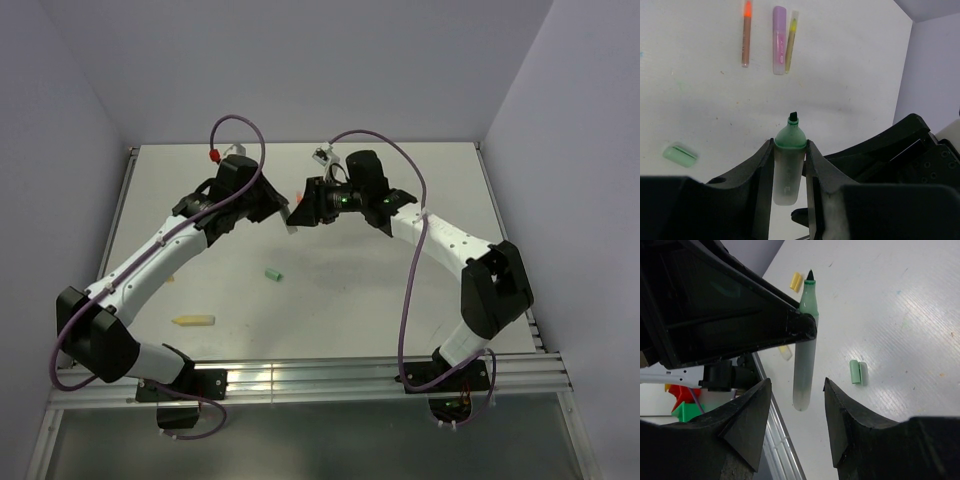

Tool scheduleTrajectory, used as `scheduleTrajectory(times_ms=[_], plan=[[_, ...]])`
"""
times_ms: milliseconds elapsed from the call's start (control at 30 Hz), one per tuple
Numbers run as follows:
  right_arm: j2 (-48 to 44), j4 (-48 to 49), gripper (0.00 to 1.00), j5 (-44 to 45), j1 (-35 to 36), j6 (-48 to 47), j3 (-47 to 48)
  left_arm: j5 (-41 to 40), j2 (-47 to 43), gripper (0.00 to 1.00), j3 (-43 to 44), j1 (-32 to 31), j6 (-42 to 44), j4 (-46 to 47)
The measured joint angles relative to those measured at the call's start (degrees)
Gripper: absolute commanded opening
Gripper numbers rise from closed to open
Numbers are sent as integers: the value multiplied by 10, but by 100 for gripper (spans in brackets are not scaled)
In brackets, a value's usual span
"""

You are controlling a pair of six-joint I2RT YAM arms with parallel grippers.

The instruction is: Insert the pens into the pen caps

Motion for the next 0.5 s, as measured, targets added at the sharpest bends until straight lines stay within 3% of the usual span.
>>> scheduleTrajectory(times_ms=[500], plan=[[9,-5,49,18,11,-2,6,1,7,0,0,-18,-19,20]])
